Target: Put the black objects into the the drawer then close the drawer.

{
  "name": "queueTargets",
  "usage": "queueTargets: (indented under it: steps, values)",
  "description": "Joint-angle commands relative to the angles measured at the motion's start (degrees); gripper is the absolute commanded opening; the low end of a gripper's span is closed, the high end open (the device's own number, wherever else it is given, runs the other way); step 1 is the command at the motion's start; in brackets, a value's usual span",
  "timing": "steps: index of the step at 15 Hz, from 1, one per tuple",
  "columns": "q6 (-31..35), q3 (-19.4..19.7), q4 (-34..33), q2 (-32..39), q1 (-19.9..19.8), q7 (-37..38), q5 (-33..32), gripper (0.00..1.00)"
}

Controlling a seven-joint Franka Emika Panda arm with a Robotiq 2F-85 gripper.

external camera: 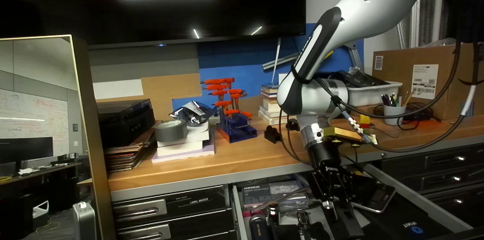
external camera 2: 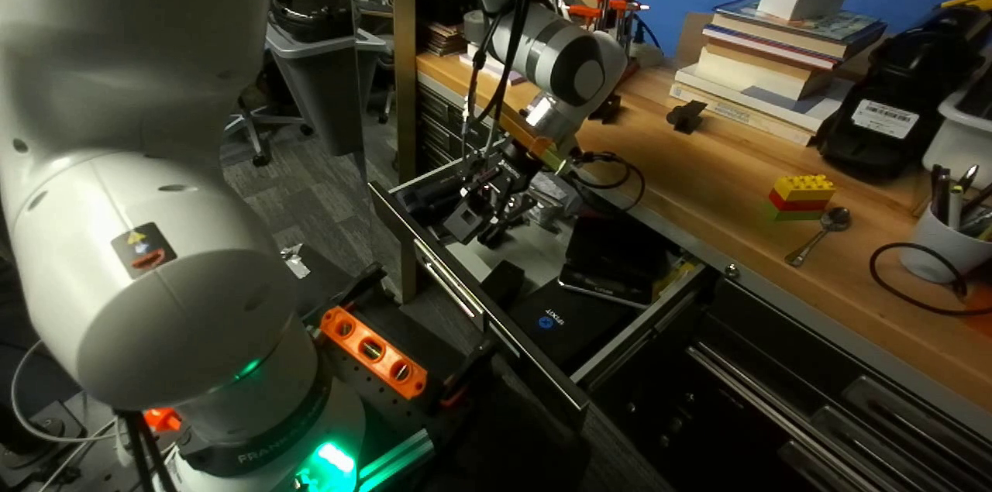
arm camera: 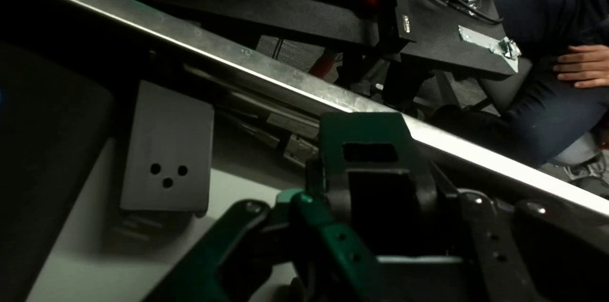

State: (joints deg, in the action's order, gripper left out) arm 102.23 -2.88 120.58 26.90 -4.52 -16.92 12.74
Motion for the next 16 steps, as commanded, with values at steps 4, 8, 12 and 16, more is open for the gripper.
queueTargets:
  steps: [4,8,12,16]
  values:
    - [1.9,1.31,-0.72,0.72,1.1,3.8,-2.91,0.27]
    - [1.31,2.3,-0.47,0.64,1.31,8.21,-5.98,0.27]
    - [0.81,2.41,-0.82,1.19,1.42,10.17,-7.14,0.27]
    - [0.48,2.53,-1.08,1.67,1.65,12.24,-7.3,0.75]
